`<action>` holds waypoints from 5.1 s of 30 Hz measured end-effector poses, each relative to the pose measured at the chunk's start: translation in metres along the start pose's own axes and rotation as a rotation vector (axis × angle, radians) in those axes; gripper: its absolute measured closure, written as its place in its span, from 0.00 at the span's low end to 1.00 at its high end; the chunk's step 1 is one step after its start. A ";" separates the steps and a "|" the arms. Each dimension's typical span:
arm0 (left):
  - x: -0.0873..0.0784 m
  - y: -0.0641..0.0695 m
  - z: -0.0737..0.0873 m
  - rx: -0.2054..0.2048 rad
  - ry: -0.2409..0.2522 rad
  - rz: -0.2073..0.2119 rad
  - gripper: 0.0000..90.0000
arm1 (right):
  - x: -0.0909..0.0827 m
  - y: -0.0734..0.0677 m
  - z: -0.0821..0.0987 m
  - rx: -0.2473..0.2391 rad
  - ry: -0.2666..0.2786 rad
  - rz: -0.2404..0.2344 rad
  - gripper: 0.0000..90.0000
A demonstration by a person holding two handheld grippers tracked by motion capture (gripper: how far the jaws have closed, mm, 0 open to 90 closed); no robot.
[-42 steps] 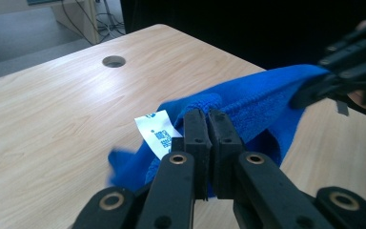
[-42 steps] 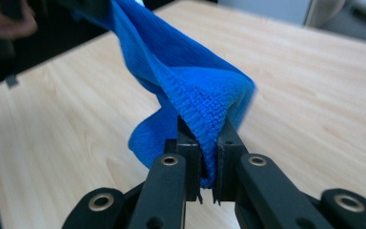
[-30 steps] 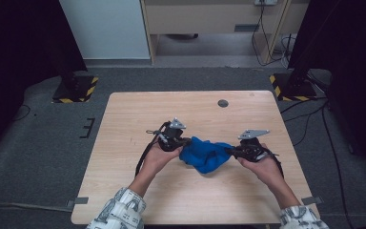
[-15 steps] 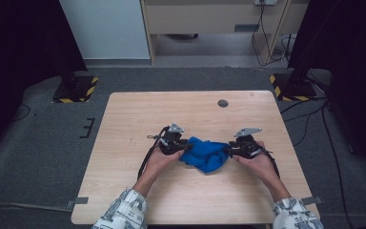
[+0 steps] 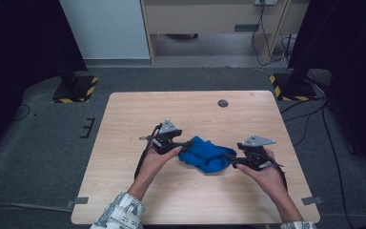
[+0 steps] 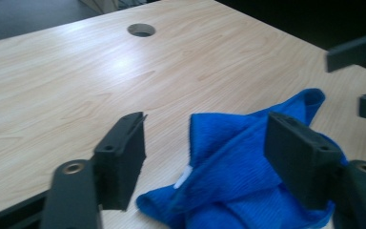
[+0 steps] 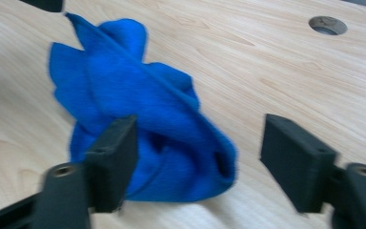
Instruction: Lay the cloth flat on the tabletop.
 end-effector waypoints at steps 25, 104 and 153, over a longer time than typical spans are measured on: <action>-0.002 -0.007 0.022 0.021 -0.037 0.000 0.32 | 0.026 -0.011 0.044 0.010 -0.149 0.042 0.87; -0.011 0.010 0.029 0.026 0.000 0.101 0.98 | -0.010 0.064 0.054 0.261 0.009 0.124 0.92; -0.057 -0.043 0.062 -0.128 -0.005 -0.040 0.98 | 0.042 0.021 0.004 0.145 0.019 -0.022 0.93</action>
Point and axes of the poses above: each handheld gripper's, and its own axes: x roughly forward along the jaws, z roughly out of its underside, y roughly to its right, the point moved 9 cm from there along x, roughly forward along the jaws, and after that the axes turned 1 degree about x, right-handed, at the moved point
